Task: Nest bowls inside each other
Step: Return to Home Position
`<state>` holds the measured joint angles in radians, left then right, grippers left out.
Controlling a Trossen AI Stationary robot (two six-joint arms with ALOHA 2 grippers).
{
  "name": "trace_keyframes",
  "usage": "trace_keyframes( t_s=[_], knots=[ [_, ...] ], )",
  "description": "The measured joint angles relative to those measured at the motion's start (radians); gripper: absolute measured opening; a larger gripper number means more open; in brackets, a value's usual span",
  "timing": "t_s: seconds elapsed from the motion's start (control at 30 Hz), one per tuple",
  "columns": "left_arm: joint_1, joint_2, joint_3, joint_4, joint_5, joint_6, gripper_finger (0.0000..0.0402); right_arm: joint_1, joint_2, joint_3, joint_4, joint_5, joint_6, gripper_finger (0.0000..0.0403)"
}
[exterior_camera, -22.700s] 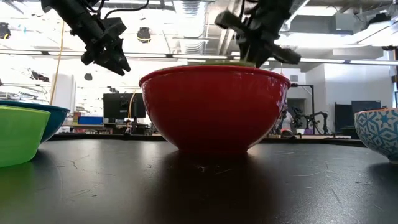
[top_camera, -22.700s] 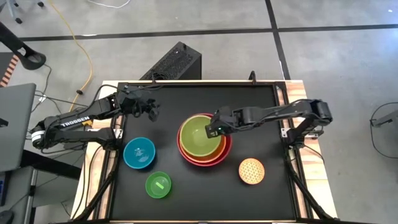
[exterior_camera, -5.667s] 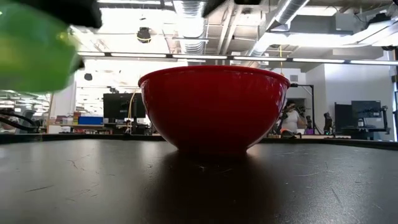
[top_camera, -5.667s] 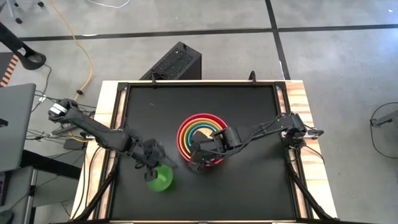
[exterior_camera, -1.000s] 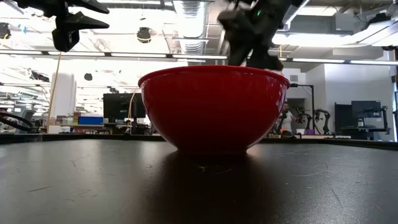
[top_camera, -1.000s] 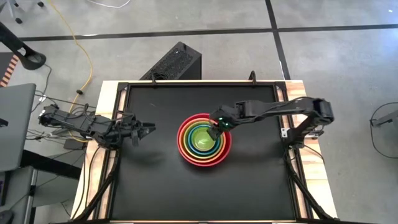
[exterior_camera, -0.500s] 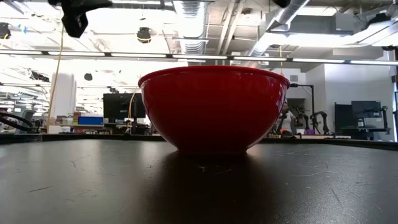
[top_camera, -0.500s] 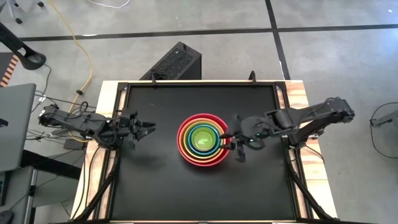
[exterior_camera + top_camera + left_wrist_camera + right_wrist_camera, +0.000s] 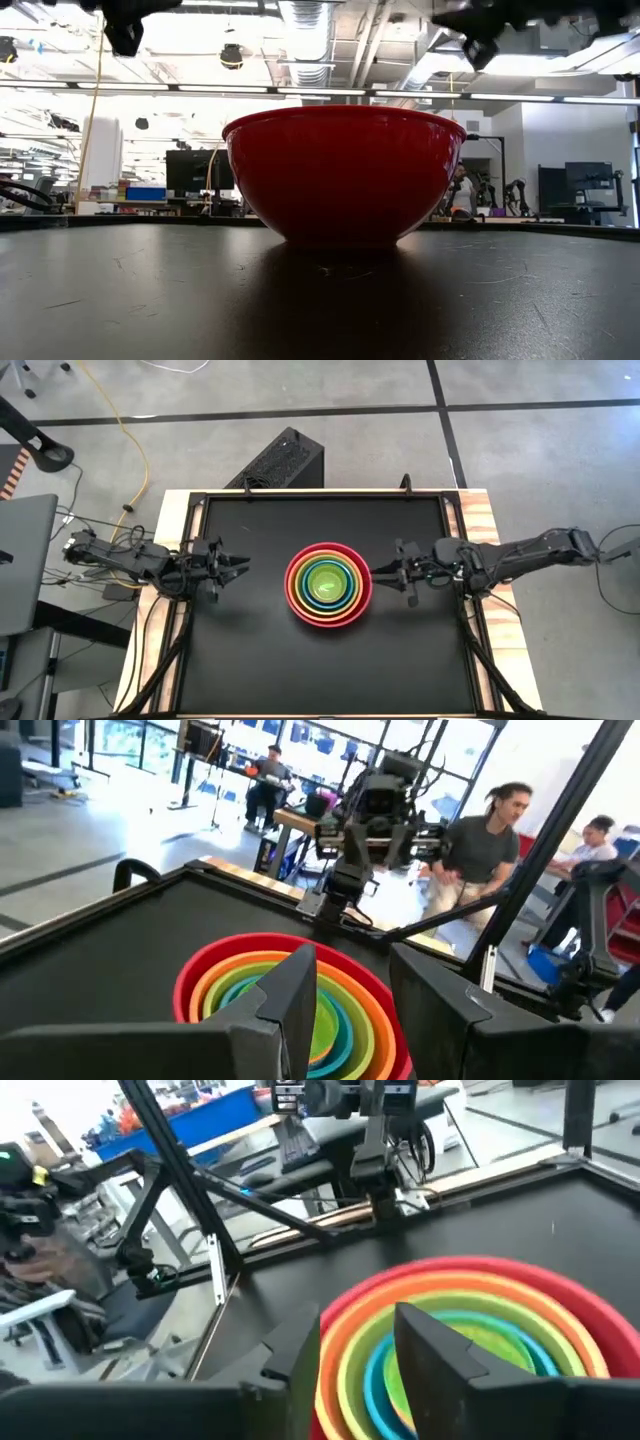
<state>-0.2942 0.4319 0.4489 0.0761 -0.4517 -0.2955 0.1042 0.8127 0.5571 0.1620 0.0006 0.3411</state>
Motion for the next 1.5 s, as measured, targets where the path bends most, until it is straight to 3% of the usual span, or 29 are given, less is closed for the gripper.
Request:
trace_keyframes(
  t_s=[0.33,0.4,0.53,0.63,0.87,1.13,1.23,1.5],
  knots=[
    [0.061,-0.155,-0.386,0.338,0.002,-0.161,0.0116,-0.139,-0.265,-0.274,0.012,-0.017,0.045,0.0065],
    [0.069,-0.175,-0.438,0.387,0.003,-0.198,0.0116,-0.174,-0.3,-0.328,0.057,-0.061,0.024,0.0049],
    [0.072,-0.219,-0.424,0.293,0.004,-0.174,0.0116,-0.223,-0.362,-0.402,0.103,-0.198,0.001,0.0017],
    [0.072,-0.265,-0.423,0.274,-0.006,-0.145,0.0116,-0.258,-0.427,-0.418,0.001,-0.236,0.006,0.0006],
    [0.073,-0.393,-0.421,0.069,-0.027,-0.163,0.0108,-0.299,-0.612,-0.479,-0.123,-0.268,-0.007,0.0008],
    [0.073,-0.428,-0.422,0.0,0.039,-0.281,0.0032,-0.301,-0.769,-0.549,-0.074,-0.267,0.059,0.0006],
    [0.073,-0.428,-0.421,-0.023,0.102,-0.25,0.0005,-0.303,-0.798,-0.549,-0.075,-0.253,0.053,0.0009],
    [0.072,-0.413,-0.42,-0.06,0.122,-0.038,0.0009,-0.302,-0.798,-0.549,-0.099,-0.232,0.053,0.0032]
  ],
)
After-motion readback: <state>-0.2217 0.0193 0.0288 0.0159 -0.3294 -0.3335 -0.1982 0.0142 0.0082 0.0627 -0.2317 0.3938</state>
